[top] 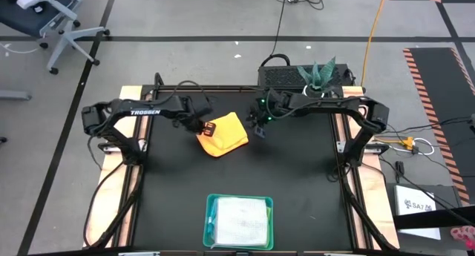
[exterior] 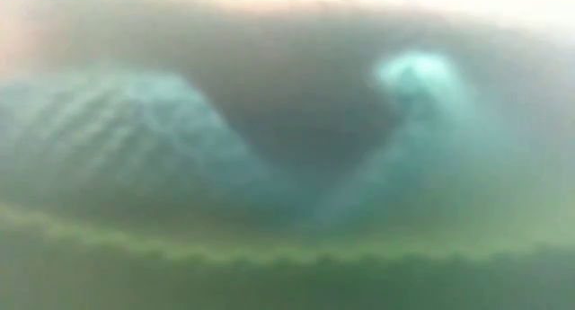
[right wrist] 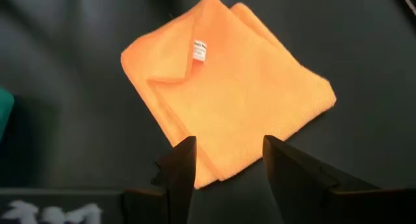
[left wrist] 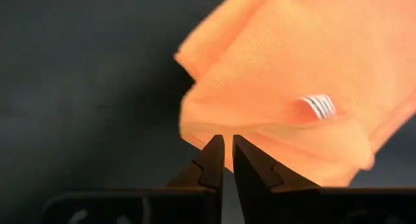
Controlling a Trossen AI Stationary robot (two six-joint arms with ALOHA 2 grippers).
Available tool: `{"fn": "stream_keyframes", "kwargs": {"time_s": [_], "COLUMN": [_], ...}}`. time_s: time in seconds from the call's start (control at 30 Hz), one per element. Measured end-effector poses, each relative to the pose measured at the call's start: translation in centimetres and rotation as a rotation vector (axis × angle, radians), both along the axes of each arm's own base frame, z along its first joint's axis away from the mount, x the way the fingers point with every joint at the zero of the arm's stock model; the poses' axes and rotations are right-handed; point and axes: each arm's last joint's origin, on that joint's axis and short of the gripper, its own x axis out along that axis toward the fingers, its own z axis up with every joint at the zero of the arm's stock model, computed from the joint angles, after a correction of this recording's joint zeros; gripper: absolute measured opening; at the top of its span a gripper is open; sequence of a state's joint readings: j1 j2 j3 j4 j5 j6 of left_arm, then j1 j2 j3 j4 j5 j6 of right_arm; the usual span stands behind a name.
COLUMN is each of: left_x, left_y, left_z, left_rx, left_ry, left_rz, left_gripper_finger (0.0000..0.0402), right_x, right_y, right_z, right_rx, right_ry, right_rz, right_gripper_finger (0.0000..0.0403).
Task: Fold microfiber towels
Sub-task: Fold the orange microfiber cloth
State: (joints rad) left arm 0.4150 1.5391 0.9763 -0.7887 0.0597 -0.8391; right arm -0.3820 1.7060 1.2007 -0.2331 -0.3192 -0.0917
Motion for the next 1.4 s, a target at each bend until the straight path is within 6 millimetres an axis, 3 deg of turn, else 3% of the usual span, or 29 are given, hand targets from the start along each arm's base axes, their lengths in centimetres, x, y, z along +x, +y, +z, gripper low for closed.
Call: {"fn": "stream_keyframes", "kwargs": {"time_s": [0.4,0.73,0.9,1.1,1.4], "left_x": [-0.9,-1.0,-1.0,-0.6,-0.4], "left_y": [1.7,2.0,2.4,2.7,3.1], "left_z": [-0.1,-0.2,-1.2,-3.3,-3.3], "left_rx": [-0.039,-0.029,-0.095,-0.163,-0.174], "left_ry": [-0.020,-0.022,-0.014,0.004,-0.046], "left_rz": [0.036,-0.002,0.031,0.037,0.046], "left_gripper_finger": [0.0036,0.0118,0.0154,0.0172,0.0177], "right_x": [0.7,0.7,0.8,0.8,0.8], "right_y": [0.5,0.6,0.6,0.6,0.5], "right_z": [-2.0,-2.0,-1.9,-1.9,-1.9], "right_rx": [0.021,0.011,0.003,-0.003,-0.016], "right_ry": [0.059,0.057,0.054,0.053,0.053], "right_rz": [0.021,0.033,0.040,0.046,0.057], "right_gripper_finger": [0.0169,0.0169,0.0169,0.0169,0.0169]}}
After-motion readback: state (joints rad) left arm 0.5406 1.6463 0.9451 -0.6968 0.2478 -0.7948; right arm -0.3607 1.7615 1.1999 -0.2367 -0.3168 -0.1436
